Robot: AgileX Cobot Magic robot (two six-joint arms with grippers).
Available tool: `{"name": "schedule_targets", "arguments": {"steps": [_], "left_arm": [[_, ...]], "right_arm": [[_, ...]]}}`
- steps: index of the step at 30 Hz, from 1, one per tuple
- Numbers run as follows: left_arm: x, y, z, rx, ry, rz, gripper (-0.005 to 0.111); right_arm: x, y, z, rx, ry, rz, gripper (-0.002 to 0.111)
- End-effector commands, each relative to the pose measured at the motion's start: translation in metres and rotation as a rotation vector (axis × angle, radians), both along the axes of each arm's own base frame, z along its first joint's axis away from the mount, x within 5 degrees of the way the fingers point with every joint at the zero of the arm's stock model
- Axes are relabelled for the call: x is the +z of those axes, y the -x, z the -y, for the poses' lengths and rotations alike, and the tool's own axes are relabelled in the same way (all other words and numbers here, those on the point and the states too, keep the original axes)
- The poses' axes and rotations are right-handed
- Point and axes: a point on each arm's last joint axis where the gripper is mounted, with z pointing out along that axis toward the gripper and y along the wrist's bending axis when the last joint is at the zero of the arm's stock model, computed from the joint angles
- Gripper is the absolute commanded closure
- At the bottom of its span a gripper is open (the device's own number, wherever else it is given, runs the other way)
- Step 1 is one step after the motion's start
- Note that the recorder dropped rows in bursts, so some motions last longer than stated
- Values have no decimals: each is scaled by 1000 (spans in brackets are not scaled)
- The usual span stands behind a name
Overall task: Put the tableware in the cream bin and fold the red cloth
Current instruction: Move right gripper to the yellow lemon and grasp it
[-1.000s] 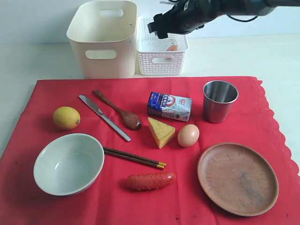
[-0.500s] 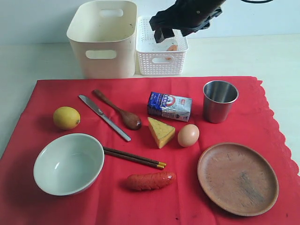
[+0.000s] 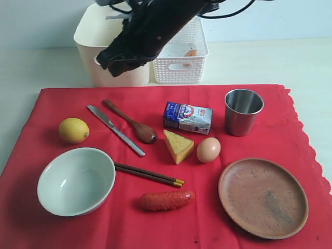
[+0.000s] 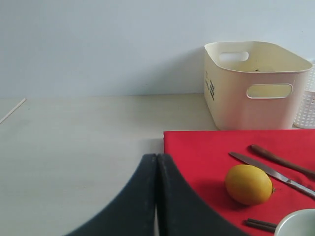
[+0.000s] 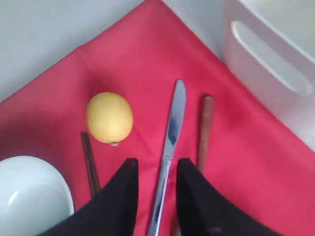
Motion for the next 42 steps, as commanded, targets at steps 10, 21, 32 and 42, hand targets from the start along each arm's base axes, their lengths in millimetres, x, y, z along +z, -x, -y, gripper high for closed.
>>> {"name": "schedule_targets", "arguments": {"steps": [10, 21, 32, 42], "left_arm": [[1, 0, 0, 3, 2, 10, 107], [1, 0, 0, 3, 2, 10, 107], [1, 0, 0, 3, 2, 10, 107], [1, 0, 0, 3, 2, 10, 107]], "right_arm": [[-47, 15, -43, 23, -3, 38, 81], [-69, 40, -77, 104, 10, 178, 41], [-91, 49, -91, 138, 8, 236, 29], [-103, 45, -104, 157, 22, 193, 29]]}}
